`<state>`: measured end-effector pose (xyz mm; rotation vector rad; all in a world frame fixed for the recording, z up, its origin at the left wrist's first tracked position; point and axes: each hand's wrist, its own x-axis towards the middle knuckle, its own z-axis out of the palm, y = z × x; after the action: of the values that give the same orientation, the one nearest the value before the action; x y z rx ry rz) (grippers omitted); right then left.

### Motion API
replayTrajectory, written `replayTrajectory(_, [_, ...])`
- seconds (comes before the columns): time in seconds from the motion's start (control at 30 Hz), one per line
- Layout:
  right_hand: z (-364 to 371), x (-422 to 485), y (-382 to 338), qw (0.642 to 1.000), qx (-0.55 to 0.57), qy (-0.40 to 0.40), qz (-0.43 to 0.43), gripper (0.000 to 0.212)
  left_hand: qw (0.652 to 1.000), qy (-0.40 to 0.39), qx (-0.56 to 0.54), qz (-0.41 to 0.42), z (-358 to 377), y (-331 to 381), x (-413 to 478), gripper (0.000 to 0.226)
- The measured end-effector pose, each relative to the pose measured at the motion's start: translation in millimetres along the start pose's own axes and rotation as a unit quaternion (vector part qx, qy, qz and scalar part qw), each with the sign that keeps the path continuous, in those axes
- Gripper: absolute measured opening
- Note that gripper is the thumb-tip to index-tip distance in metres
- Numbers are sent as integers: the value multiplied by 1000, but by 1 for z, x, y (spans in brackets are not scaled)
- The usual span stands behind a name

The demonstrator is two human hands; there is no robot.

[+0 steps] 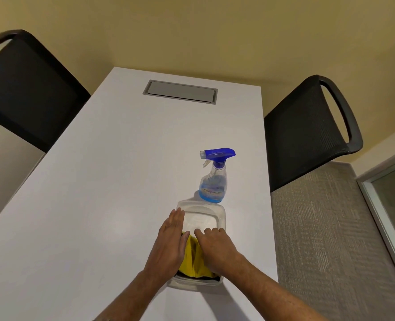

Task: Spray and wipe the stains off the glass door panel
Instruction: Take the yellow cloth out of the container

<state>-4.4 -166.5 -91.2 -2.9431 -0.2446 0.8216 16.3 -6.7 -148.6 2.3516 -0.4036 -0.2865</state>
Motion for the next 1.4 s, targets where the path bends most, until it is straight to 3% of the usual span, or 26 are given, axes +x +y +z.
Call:
replayTrajectory(0.3, [-3,-3,1,996,62,61,17,53,1000,-14,-5,9,-2,0,-2,59])
replayTrajectory(0.43, [-9,-8,3,991,102,82,30,55,999,-13,12,27,-4,-6,-2,83])
replayTrajectory(0.5, [-14,-12,6,984,144,96,39,57,999,-11,18,31,-5,-7,-2,82])
replayTrajectory(0.7, [-27,-29,14,946,284,136,84,58,1000,-16,6,13,-15,0,0,86])
replayTrajectory(0.8, [-31,-37,18,927,339,135,86,54,1000,-6,-12,0,-24,13,-1,72])
replayTrajectory(1.03, [-47,-68,28,867,452,193,80,47,986,86,-124,-67,-46,64,-15,61])
replayTrajectory(1.17, [-56,-92,30,819,515,241,73,38,960,135,-207,-133,-55,93,-32,59])
replayTrajectory(1.4, [-79,-147,21,770,557,309,36,36,863,140,-394,-284,-77,156,-58,76])
